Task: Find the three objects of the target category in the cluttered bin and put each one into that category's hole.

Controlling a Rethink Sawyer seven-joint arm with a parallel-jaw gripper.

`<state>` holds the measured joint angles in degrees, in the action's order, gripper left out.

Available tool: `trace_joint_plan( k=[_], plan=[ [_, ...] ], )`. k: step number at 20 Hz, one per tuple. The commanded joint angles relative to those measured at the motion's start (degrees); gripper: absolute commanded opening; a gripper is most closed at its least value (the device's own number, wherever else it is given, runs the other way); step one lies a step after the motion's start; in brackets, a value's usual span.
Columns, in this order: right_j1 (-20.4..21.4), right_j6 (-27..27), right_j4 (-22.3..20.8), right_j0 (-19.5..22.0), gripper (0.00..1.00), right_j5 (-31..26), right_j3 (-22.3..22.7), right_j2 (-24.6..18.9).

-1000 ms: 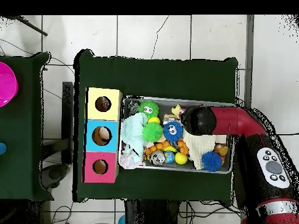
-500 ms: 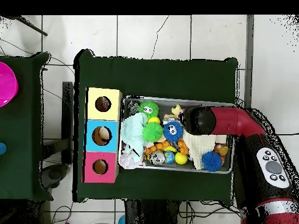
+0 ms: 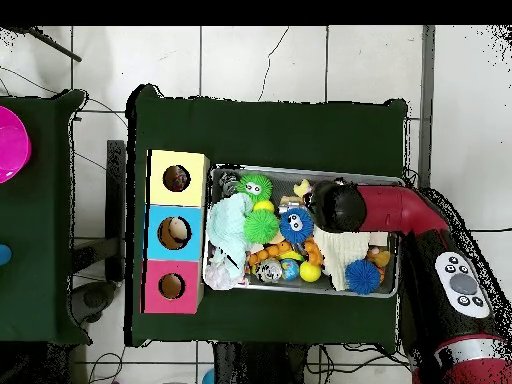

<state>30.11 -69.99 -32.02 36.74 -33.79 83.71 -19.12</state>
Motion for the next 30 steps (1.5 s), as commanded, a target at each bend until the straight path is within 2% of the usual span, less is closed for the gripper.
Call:
trace_joint_plan(
  k=[1, 8, 17, 30],
  plan=[
    [-3.09, -3.36, 0.43, 1.65, 1.00, 5.00, 3.93, -3.21],
    [-3.53, -3.97, 0.47, 0.84, 1.00, 4.95, 3.58, -1.87],
    [-3.54, -4.47, -0.04, -2.06, 1.00, -1.37, 1.66, 2.39],
    [-5.18, -0.60, -3.63, -2.49, 1.00, 1.67, 0.59, 4.42]
  ],
)
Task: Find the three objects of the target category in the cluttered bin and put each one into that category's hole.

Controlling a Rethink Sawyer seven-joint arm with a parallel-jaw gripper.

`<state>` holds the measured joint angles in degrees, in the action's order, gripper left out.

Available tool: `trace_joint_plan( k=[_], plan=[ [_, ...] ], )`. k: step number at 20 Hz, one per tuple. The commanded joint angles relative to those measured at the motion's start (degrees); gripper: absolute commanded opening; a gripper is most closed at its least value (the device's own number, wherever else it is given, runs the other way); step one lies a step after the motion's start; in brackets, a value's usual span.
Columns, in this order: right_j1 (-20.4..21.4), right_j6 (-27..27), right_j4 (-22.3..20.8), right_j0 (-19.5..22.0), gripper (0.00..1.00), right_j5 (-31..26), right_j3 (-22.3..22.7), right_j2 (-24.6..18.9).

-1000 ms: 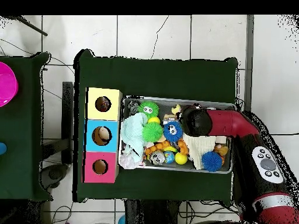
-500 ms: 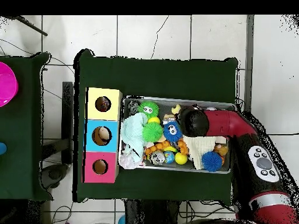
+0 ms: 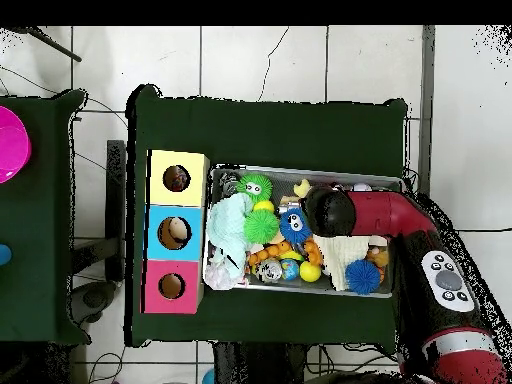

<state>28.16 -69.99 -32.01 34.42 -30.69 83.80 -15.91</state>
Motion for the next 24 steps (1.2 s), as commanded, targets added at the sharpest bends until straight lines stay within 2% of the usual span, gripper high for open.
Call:
trace_joint_plan(
  k=[1, 6, 14, 19, 20, 24],
  plan=[
    [-3.37, -0.26, -4.02, 0.03, 1.00, -0.81, 0.49, 1.19],
    [-3.77, 0.62, -5.27, 0.28, 1.00, 0.96, 0.16, 1.63],
    [-6.57, -1.09, -7.03, 0.88, 1.00, 4.32, -0.26, 1.81],
    [-6.42, -1.12, -6.98, 0.61, 1.00, 3.86, -0.41, 1.91],
    [-6.35, -0.92, -6.47, 0.99, 0.00, 4.18, -0.17, 1.54],
    [-5.57, -0.70, -5.22, 0.82, 0.00, 2.05, 0.18, 1.40]
  ],
)
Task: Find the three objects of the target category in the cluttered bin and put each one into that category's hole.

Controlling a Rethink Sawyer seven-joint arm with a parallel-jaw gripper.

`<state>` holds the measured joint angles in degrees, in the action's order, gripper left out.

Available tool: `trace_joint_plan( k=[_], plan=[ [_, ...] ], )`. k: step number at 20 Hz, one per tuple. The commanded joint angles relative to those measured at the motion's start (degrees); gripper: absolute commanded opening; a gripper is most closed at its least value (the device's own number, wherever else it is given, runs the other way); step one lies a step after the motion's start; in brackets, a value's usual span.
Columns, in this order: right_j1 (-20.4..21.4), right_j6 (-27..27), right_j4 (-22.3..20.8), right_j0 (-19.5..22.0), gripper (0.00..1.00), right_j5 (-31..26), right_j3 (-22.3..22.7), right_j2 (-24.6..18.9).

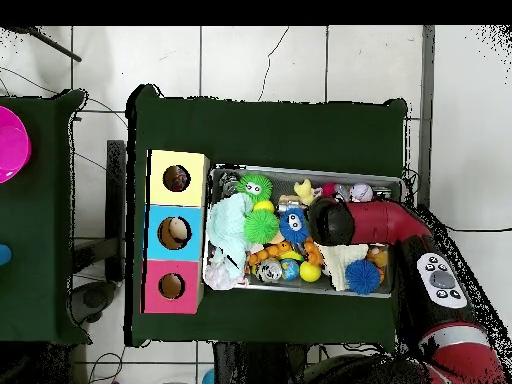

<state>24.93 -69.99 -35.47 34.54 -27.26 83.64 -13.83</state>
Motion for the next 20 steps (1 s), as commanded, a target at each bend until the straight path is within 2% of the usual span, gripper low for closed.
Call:
trace_joint_plan(
  k=[1, 8, 15, 20],
  plan=[
    [-1.73, -1.42, -1.23, 0.25, 0.00, -2.24, 0.47, -0.23],
    [1.52, -2.25, 1.00, -1.16, 0.00, -6.53, 2.20, 0.31],
    [9.34, -6.10, 9.58, -1.47, 0.00, -12.21, 9.63, -1.82],
    [13.79, -9.12, 14.85, -3.28, 0.00, -15.15, 12.93, -1.00]
  ],
)
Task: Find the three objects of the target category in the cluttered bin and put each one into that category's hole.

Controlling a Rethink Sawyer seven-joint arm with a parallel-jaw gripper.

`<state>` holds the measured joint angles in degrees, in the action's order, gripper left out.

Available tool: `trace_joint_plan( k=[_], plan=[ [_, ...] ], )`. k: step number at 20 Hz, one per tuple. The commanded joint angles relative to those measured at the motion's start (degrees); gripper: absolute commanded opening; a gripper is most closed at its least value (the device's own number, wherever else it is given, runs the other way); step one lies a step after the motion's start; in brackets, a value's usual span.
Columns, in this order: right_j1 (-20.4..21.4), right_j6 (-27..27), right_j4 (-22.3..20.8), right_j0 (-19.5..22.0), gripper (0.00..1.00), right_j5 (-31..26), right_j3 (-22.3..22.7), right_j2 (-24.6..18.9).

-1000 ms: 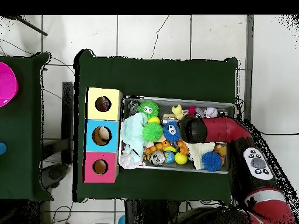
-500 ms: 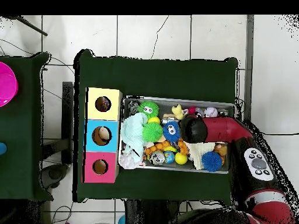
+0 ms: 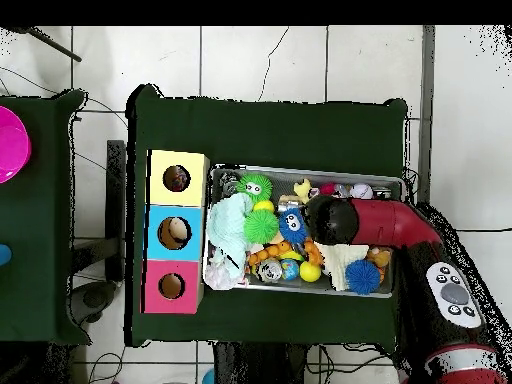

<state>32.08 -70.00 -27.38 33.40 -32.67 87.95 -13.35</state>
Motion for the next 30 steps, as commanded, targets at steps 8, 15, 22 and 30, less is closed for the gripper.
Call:
trace_joint_plan(
  k=[8, 15, 22, 30],
  plan=[
    [9.49, -13.62, 13.17, -4.45, 0.00, -7.05, 12.58, -0.03],
    [11.23, -16.65, 18.84, -7.36, 0.00, -5.31, 15.92, 1.87],
    [12.42, -19.06, 23.28, -11.07, 0.00, -2.40, 18.65, 3.57],
    [12.08, -21.79, 27.61, -15.85, 0.00, 3.83, 21.39, 6.39]
  ],
)
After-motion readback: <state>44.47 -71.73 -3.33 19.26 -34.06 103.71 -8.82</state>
